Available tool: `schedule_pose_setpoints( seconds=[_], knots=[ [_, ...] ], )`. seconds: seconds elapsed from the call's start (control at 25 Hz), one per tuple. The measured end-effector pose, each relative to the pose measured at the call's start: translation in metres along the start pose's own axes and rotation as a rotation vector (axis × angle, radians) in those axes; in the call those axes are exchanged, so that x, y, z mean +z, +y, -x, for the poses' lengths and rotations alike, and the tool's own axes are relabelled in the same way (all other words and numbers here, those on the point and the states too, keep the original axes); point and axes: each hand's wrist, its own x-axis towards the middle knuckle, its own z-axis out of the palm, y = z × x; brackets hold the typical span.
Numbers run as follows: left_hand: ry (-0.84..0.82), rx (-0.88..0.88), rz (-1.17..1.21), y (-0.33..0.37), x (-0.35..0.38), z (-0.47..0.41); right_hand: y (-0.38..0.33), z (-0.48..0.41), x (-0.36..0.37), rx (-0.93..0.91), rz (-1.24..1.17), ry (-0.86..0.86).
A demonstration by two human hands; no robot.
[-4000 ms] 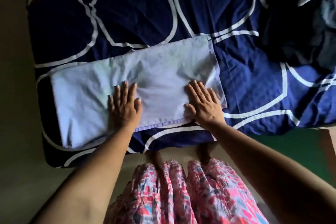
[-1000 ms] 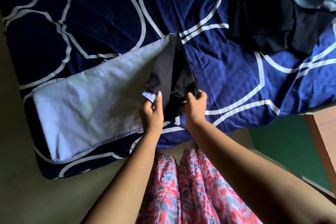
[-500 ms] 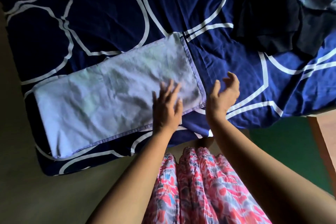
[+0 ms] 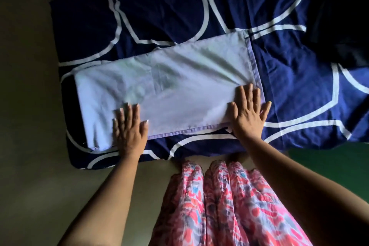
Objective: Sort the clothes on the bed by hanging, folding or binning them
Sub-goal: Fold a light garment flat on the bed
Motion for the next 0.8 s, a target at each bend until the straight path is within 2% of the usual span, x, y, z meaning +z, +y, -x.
schedule_pose_setpoints(
  seconds=[0.16, 0.2, 0.24, 0.36, 0.44, 0.52, 0.6, 0.68, 0.72, 0.8],
  knots=[
    [0.019, -0.452, 0.098, -0.065, -0.016, 0.014, -0.039, 0.003, -0.002, 0.176, -0.058, 0.119],
    [0.043, -0.496, 0.116, -0.065, -0.021, 0.013, -0.055, 0.005, -0.002, 0.177, -0.078, 0.146],
    [0.07, -0.457, 0.125, -0.062, -0.025, 0.01, -0.078, 0.008, 0.0, 0.122, -0.093, 0.154],
    [0.088, -0.018, 0.068, -0.031, -0.03, -0.003, -0.157, 0.028, 0.019, -0.22, -0.083, 0.076],
    [0.067, 0.161, 0.057, -0.021, -0.025, -0.017, -0.193, 0.042, 0.038, -0.373, -0.052, -0.009],
    [-0.012, 0.147, 0.072, -0.028, -0.021, -0.03, -0.208, 0.051, 0.054, -0.411, 0.02, -0.127],
    [-0.052, 0.181, 0.087, -0.04, -0.022, -0.032, -0.212, 0.057, 0.063, -0.365, 0.069, -0.176],
    [0.045, 0.215, 0.151, -0.054, -0.031, -0.038, -0.224, 0.065, 0.067, -0.344, 0.083, -0.143],
    [0.129, 0.169, 0.225, -0.062, -0.038, -0.045, -0.233, 0.07, 0.068, -0.391, 0.077, -0.104],
    [0.291, -0.036, 0.421, -0.086, -0.05, -0.068, -0.254, 0.086, 0.071, -0.673, 0.0, -0.061]
  ],
)
